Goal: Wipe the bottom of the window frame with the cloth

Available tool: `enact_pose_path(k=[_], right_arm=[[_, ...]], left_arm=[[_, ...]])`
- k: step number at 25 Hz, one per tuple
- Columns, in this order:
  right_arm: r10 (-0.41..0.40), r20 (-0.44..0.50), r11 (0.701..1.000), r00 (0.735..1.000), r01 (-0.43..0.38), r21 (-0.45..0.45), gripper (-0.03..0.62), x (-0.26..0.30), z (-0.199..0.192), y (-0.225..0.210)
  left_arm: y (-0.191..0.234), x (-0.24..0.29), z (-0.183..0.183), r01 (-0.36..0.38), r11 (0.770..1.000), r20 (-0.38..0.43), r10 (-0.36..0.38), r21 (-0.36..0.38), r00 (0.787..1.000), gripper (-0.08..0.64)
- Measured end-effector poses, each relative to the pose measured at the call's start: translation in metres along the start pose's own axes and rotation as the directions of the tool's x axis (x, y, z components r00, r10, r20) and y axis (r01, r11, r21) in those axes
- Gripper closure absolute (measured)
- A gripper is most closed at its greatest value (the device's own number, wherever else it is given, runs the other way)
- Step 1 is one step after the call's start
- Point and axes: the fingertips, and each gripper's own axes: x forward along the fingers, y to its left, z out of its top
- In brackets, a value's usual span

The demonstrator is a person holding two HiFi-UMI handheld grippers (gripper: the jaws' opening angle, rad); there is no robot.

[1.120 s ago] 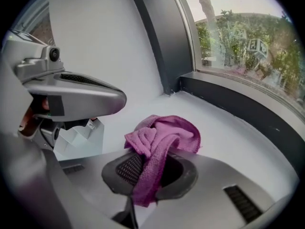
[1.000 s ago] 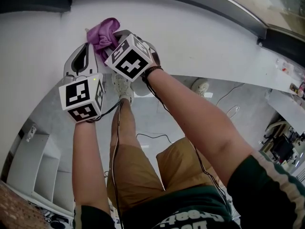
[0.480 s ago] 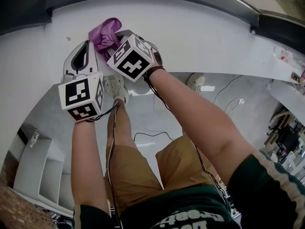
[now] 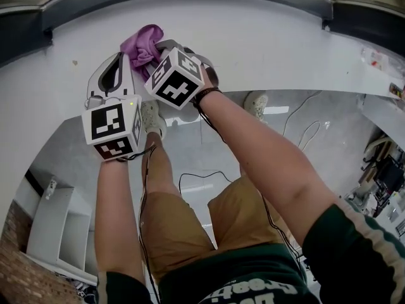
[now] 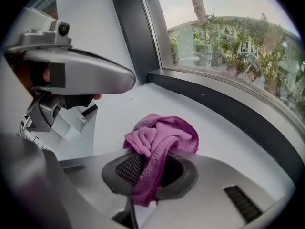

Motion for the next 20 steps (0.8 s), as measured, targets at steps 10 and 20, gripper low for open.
enact_pose_path(k=[10, 20], right_arm=[[-0.048, -0.007, 0.999, 0.999, 0.048, 0.024, 0.523, -0.037, -0.041, -0.038], [-0.105, -0.011, 0.991, 0.994, 0.105, 0.085, 0.523, -0.08, -0.086, -0.079]], left_arm=[[-0.066, 0.029, 0.018, 0.073, 0.996, -0.013, -0.073, 0.054, 0.997, 0.552], [-0.14, 0.055, 0.037, 0.163, 0.979, -0.027, -0.161, 0.118, 0.987, 0.552]])
